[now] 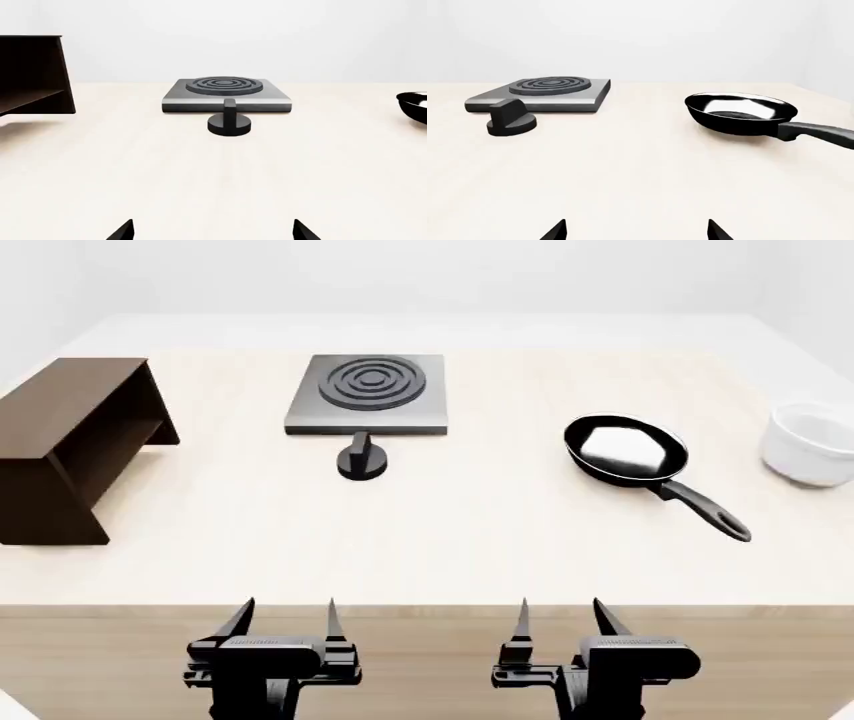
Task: Turn on the stove and put the frying pan on it.
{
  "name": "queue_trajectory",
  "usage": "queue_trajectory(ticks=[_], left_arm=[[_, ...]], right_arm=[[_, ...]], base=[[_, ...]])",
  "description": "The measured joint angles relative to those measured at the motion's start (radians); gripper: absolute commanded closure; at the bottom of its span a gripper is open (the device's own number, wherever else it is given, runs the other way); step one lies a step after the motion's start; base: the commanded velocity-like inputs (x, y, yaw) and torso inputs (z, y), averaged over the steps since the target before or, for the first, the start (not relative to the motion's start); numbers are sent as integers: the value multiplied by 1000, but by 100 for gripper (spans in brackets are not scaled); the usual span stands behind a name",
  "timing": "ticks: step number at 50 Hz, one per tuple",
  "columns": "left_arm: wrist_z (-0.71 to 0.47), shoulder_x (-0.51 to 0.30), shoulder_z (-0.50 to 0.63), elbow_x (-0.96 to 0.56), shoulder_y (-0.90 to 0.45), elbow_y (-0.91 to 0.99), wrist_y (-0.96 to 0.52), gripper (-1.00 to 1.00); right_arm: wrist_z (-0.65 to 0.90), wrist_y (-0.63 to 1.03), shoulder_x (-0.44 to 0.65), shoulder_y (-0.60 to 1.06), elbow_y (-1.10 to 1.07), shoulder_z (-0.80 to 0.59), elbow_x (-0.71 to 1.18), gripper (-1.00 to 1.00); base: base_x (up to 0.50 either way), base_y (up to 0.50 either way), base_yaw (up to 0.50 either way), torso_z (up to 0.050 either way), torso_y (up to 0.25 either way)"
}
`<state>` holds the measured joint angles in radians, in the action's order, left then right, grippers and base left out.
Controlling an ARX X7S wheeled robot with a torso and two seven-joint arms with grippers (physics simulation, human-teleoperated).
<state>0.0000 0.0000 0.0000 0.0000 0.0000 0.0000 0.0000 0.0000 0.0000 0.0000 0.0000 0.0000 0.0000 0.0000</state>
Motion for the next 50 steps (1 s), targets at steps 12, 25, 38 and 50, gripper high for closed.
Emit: queue_trajectory(ticks=[12,25,38,50], left_arm=[[-29,-24,31,-16,1,0,-1,-100],[-70,-53,58,-29,-3,28,-20,-100],[-104,-95,58,-43,-28,220,-181,-100],[-115,-120,67,-56,-31,288,-223,-100]], right_arm=[[20,-43,26,-12,-11,-31,21,-100],[60,-34,51,-5,-27,-54,41,-100],[105,104,84,11,-243,-30,93,-100],[112,147,107,10,-327,-25,143,-100]], base=[[0,0,0,0,0],[0,0,0,0,0],[143,0,0,0,0],[500,0,0,0,0]])
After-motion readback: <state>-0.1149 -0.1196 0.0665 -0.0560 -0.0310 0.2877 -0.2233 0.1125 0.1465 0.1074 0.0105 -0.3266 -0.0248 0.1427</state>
